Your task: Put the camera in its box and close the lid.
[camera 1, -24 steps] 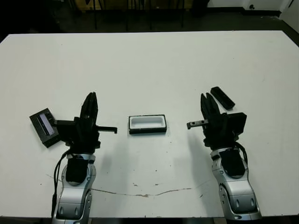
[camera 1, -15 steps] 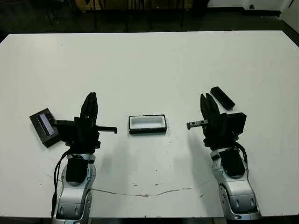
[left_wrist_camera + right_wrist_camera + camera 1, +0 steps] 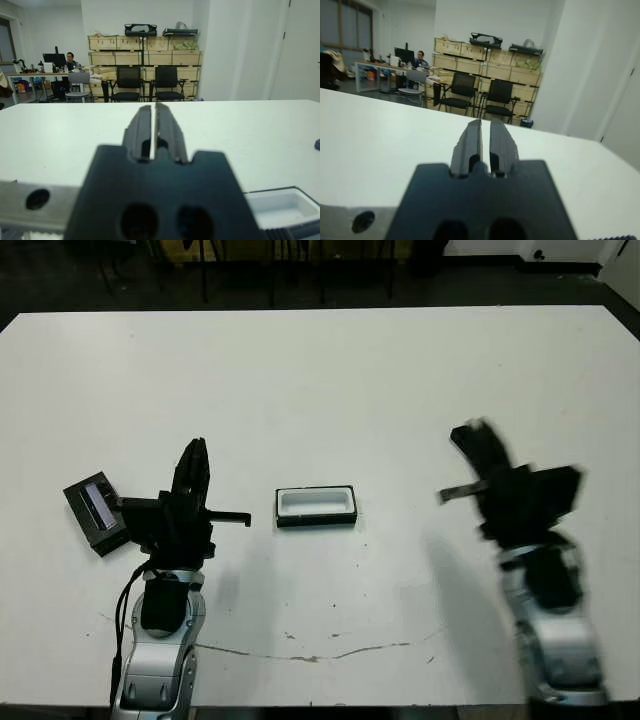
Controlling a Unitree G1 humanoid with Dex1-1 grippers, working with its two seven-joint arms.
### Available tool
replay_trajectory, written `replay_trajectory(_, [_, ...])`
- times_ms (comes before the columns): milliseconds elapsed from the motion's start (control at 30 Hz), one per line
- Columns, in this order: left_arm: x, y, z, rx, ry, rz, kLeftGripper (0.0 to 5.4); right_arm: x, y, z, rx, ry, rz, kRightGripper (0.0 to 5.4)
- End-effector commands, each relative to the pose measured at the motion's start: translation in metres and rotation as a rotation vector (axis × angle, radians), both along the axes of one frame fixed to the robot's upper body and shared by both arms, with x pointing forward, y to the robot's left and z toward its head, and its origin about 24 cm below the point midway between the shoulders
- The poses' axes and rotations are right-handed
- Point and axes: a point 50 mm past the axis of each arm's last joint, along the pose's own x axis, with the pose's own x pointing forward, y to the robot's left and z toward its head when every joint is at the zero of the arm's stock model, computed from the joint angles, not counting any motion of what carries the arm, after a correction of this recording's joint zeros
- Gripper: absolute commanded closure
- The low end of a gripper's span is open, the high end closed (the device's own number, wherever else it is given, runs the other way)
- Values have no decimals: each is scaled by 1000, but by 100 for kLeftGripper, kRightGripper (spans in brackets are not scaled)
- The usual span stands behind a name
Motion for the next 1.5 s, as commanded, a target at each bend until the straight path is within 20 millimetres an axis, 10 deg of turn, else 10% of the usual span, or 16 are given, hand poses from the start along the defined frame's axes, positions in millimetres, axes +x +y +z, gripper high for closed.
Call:
replay_trajectory(33, [-1,0,-5,0,35,3,539,12,-24,13,-47,72,-14,540])
replay_trajectory(367, [0,-2,-5,5,31,7,540,51,-65,27,-225,256,27,393])
replay_trajectory(1100, [-1,-1,-9,5,44,14,540,78,-71,-15,16,562,288,3])
replay_trajectory(1500, [-3,1,-10,10,50,13,540,77,-69,-40,55,667,197,1])
